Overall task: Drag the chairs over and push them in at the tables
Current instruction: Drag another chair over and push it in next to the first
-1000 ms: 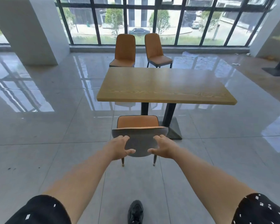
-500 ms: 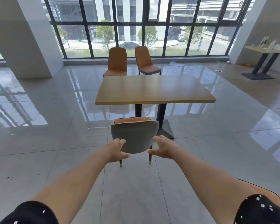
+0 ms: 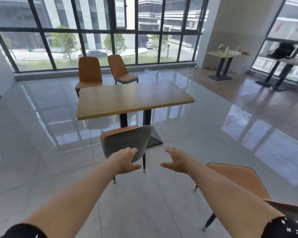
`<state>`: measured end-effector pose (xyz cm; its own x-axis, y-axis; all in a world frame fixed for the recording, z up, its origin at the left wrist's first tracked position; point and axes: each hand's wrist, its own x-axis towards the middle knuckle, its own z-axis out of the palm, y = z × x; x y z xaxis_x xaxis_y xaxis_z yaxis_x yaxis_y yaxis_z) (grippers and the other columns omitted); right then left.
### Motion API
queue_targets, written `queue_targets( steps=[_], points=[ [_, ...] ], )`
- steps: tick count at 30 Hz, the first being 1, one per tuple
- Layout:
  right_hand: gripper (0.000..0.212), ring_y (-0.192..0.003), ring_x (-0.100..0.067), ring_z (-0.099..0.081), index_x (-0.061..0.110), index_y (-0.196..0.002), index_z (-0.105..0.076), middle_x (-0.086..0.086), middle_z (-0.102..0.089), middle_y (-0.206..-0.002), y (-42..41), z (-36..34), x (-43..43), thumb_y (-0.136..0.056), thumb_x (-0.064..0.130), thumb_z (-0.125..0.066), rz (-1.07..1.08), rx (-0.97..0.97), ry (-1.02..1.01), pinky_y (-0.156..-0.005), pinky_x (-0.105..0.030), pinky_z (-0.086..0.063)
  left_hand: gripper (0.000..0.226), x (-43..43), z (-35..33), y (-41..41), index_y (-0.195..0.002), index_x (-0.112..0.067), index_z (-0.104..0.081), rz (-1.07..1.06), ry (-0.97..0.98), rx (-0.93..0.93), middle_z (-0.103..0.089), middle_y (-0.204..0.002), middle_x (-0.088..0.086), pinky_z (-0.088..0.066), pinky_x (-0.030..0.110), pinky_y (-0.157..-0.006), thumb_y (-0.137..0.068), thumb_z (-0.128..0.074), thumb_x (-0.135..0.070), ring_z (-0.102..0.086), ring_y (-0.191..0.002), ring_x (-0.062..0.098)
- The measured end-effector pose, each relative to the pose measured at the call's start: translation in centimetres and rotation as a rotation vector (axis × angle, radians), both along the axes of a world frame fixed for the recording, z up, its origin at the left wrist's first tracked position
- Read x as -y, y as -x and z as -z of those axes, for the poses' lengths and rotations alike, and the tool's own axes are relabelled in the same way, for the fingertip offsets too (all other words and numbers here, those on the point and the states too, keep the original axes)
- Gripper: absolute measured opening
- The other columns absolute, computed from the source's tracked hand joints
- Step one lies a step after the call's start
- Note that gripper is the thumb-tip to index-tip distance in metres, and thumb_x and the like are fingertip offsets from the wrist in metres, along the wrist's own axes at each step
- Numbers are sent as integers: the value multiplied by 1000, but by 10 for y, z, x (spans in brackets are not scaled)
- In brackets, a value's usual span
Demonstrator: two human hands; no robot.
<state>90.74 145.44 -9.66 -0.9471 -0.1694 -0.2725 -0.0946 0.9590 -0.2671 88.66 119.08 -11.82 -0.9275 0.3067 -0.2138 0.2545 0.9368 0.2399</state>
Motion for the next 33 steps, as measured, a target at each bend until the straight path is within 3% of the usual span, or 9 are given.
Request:
queue_targets(
  steps=[9,13,15,17,21,33],
  points=[
    [83,-138,-28,-40,16,-153,-31,-10,-38,-154,-112,-2,-73,-90,61,-60,300,56,-6,-110,-42,-38,82,-83,-2,-28,-154,-21,-32,347,37,74,-44,-153,2,-41,44,-109,-90,-57,-65,-45,-137,26],
    [83,-129,-29,-46,18,-149,-37,-8,-43,-148,-171,-5,-125,-85,65,-59,466,50,4,-97,-39,-40,82,-148,-10,-56,-155,-21,-30,480,33,83,-43,-154,4,-41,44,-109,-91,-57,-64,-45,-138,28],
    [90,-130,-29,-46,21,-150,-37,-5,-42,-149,-200,-7,-146,-77,70,-54,538,42,31,-101,-42,-43,82,-180,-11,-71,-155,-20,-30,524,29,84,-44,-154,4,-42,44,-109,-91,-58,-63,-46,-137,27],
    [96,-134,-28,-44,21,-152,-34,-4,-40,-151,-223,-10,-170,-73,73,-51,583,42,38,-107,-46,-42,80,-212,-14,-86,-154,-21,-32,558,31,73,-44,-154,4,-42,44,-109,-91,-59,-63,-47,-136,27],
    [82,-133,-29,-45,15,-149,-36,-9,-42,-148,-265,-9,-229,-87,63,-60,596,43,20,-107,-45,-42,76,-276,-13,-116,-151,-23,-37,610,-12,87,-49,-149,4,-42,41,-106,-90,-62,-60,-49,-133,26],
    [79,-133,-31,-47,12,-148,-38,-12,-44,-147,-359,5,-394,-87,57,-64,657,7,57,-107,-44,-43,67,-448,-1,-210,-136,-19,-48,609,55,98,-56,-135,7,-45,39,-95,-88,-61,-64,-54,-121,28]
  ],
)
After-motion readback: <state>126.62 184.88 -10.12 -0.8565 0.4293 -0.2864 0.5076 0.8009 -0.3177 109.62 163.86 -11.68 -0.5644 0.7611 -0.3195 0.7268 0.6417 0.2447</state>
